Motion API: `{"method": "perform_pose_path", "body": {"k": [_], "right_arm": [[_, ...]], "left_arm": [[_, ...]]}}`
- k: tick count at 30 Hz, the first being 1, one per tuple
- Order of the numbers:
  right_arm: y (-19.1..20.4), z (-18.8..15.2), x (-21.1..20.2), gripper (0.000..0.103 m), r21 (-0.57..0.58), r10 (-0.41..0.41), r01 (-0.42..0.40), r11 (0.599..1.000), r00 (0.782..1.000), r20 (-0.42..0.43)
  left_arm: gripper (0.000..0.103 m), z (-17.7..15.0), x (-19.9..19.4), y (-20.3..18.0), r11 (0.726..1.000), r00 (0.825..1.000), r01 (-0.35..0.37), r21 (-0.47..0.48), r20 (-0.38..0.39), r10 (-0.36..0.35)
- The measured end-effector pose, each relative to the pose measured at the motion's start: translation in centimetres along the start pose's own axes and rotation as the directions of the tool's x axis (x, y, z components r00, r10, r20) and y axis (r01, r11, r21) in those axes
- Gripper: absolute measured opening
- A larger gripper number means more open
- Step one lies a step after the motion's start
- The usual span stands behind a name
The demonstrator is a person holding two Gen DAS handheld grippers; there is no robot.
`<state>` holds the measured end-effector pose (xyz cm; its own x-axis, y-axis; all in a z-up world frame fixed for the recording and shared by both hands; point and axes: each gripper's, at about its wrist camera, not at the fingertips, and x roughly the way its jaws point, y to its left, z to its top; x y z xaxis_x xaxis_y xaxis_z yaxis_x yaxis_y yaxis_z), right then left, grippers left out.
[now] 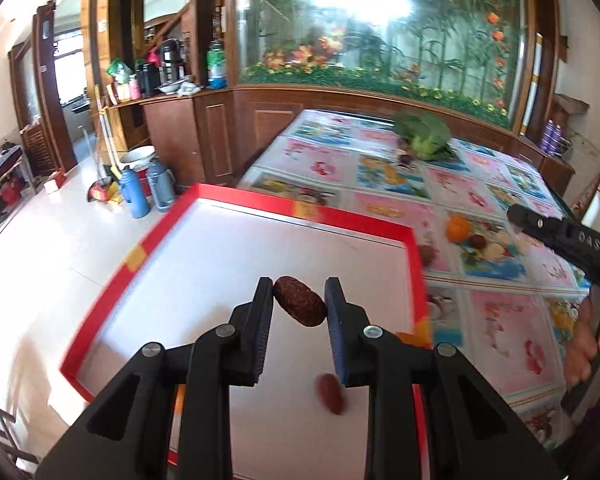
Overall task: Organize fruits
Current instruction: 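Carry the beige cake and date to the tray and open both tools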
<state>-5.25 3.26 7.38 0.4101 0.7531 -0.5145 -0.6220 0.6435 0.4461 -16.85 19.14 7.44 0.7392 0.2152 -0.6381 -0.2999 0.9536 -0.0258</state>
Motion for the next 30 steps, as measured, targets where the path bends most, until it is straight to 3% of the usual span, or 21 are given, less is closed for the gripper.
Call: {"method": "perform_pose_path", "body": {"k": [7, 13, 22, 25, 27, 28, 30], "right_arm": [[3.8, -0.7, 6.7, 0.026, -0.075, -0.003, -0.01, 0.997, 0.985, -0.17], [3.5, -1.7, 8.7, 0.026, -0.14, -0.075, 0.036, 0.989, 0.955, -0.285], [5.1, -2.6, 8.3, 0.027, -0.243, -0.114, 0.043, 0.969, 0.951, -0.286], [5.2, -2.5, 8.0, 0.039, -0.254, -0.111, 0.035, 0.967, 0.949, -0.295], [5.4, -2.2, 7.1, 0.043, -0.27, -0.105, 0.031, 0.962, 0.96, -0.262], [5.4, -2.0, 6.5, 0.045, -0.272, -0.094, 0.026, 0.962, 0.966, -0.241], [5.1, -1.3, 5.1, 0.045, -0.265, -0.067, 0.016, 0.964, 0.98, -0.186]], "left_arm": [[0.028, 0.1, 2.0, 6.8, 0.988, 0.992, -0.118, -0.098, -0.055, 0.113], [0.028, -0.8, 3.7, 8.6, 0.984, 0.987, -0.129, -0.12, -0.112, 0.116], [0.029, -1.5, 5.2, 8.1, 0.985, 0.978, -0.14, -0.097, -0.172, 0.122], [0.029, -1.7, 5.5, 8.2, 0.981, 0.971, -0.161, -0.104, -0.196, 0.138], [0.029, -1.8, 5.5, 8.2, 0.98, 0.969, -0.169, -0.103, -0.198, 0.146], [0.031, -1.8, 5.5, 8.2, 0.978, 0.966, -0.181, -0.099, -0.203, 0.158], [0.053, -1.6, 5.3, 8.1, 0.976, 0.964, -0.194, -0.102, -0.204, 0.17]]}}
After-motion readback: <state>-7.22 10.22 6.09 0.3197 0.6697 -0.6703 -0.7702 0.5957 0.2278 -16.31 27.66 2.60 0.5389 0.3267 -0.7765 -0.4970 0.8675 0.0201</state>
